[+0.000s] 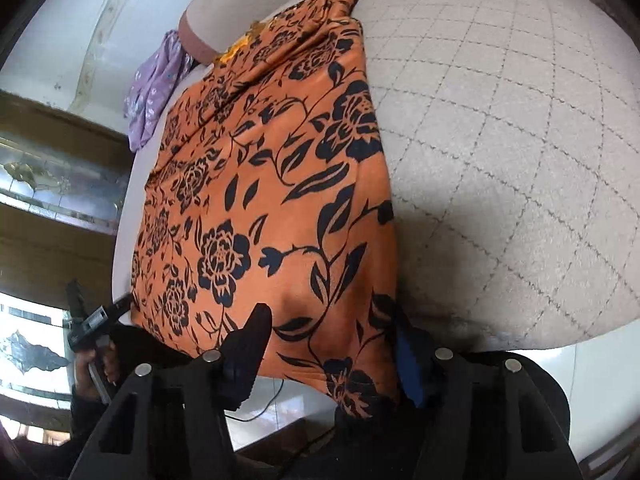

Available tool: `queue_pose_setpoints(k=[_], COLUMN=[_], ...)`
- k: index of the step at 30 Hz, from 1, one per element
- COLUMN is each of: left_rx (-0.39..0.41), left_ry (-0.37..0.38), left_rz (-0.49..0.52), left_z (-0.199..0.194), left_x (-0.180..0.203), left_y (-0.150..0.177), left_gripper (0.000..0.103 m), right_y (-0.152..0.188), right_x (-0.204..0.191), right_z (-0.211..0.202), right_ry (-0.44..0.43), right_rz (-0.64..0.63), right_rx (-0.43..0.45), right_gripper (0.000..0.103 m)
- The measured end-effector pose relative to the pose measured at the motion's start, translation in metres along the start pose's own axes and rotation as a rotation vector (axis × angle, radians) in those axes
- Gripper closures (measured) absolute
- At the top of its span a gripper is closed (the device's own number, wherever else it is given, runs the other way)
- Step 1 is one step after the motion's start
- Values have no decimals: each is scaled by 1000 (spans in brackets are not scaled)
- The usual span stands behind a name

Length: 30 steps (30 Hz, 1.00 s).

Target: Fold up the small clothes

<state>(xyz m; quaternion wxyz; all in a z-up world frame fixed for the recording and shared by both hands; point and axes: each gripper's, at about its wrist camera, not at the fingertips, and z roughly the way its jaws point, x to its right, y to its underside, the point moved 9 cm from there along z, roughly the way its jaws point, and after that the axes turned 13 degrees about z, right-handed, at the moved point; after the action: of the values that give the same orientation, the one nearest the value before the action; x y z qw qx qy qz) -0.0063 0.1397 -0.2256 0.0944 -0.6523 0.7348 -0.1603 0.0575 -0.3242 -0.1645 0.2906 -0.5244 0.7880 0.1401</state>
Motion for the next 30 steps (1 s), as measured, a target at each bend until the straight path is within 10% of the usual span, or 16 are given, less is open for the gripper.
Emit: queue_pose_setpoints(k=[5, 7, 8, 12, 16, 18, 21, 30], left_rx=[-2, 3, -1, -2, 9, 5, 19, 53], left_ry=[-49, -16, 20, 25, 107, 50, 49, 40], left_rz=[38, 57, 50, 43, 80, 116, 129, 123], left_z=[-2, -7, -9, -6, -3, 1, -2, -13], left_x=[3, 9, 13, 18, 34, 41, 41, 49], left_y=[2, 1, 2, 3, 0, 1, -2, -17], left_gripper=[41, 89, 92, 86, 37, 41, 96, 95], right_y=[1, 2, 2, 2, 1, -1, 0, -3], right_x=[1, 1, 0, 5, 4, 5, 3, -15], right_z=[0, -3, -2, 0, 3, 6, 6, -14], right_ry=[2, 3, -1, 3, 0, 7, -12, -135], right_rz=[-12, -14, -18, 19, 12, 16, 14, 29], right_rx=[2, 6, 7, 21, 15, 6, -9, 25], right_gripper=[47, 78, 82, 81, 75, 75, 89, 91])
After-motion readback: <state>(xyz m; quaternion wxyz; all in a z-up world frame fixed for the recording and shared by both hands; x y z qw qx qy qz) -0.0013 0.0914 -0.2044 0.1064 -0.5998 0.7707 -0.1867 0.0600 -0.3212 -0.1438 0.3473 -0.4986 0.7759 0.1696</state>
